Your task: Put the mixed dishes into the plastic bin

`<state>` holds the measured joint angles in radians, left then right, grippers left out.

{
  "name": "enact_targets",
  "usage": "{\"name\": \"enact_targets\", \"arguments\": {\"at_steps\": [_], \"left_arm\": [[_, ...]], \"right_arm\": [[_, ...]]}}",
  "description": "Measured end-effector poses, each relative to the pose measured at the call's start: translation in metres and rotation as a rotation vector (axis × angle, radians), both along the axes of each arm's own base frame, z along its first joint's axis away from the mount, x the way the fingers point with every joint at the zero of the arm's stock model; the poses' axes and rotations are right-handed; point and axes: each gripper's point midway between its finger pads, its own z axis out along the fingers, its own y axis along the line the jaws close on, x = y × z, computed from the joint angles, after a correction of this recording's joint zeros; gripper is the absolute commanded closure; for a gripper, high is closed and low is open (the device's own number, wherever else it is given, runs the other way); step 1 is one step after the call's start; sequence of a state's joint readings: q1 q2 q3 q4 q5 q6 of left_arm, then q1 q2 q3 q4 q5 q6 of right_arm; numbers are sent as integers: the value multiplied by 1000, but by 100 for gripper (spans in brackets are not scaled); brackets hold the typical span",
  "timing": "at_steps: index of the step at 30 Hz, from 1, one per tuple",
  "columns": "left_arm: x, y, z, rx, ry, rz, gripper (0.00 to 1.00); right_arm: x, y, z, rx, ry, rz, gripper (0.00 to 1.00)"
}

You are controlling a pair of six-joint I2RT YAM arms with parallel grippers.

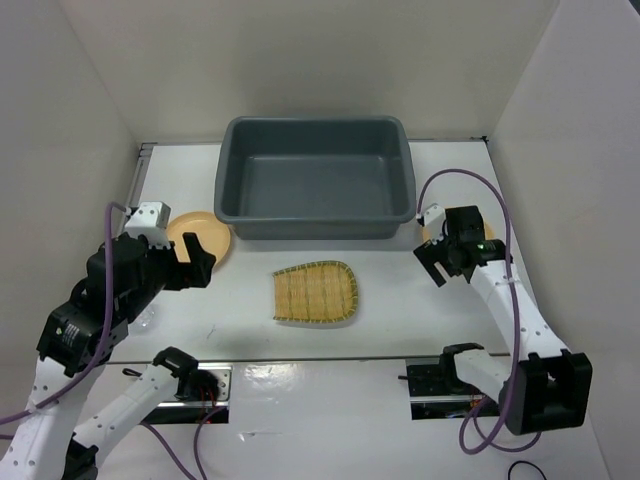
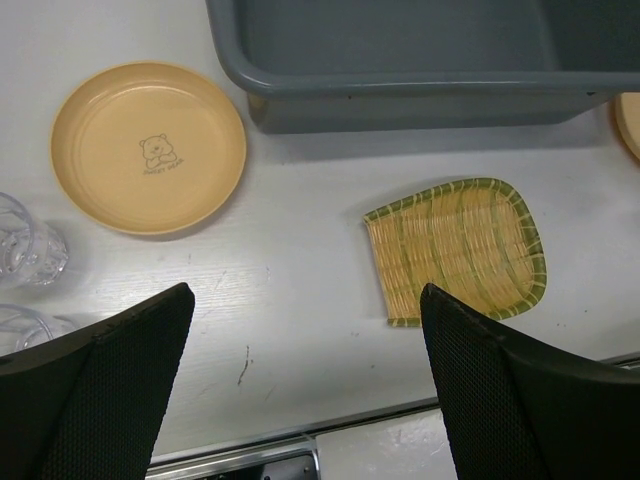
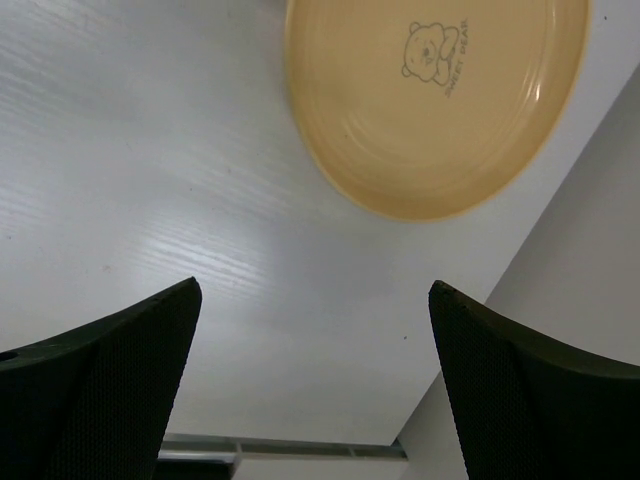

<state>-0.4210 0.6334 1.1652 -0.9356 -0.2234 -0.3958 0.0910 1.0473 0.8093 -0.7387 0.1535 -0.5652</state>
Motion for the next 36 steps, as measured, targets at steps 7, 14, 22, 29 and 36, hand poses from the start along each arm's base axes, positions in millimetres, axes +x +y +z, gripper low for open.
{"name": "enact_targets", "arguments": {"at_steps": [7, 14, 22, 29, 36], "left_arm": [[-3, 4, -2, 6, 8, 12, 0], [-4, 5, -4, 10, 14, 15, 0], [-5, 5, -4, 11, 17, 15, 0], [-5, 5, -5, 12, 20, 16, 0], [-5, 5, -5, 0, 20, 29, 0]], "right_arm": [[15, -4, -23, 6, 49, 33, 1], [20, -20, -65, 110, 203, -11, 1], [44, -37, -74, 244, 229, -62, 1], [38, -29, -103, 292, 324, -52, 1], [49, -33, -107, 288, 319, -66, 18]]}}
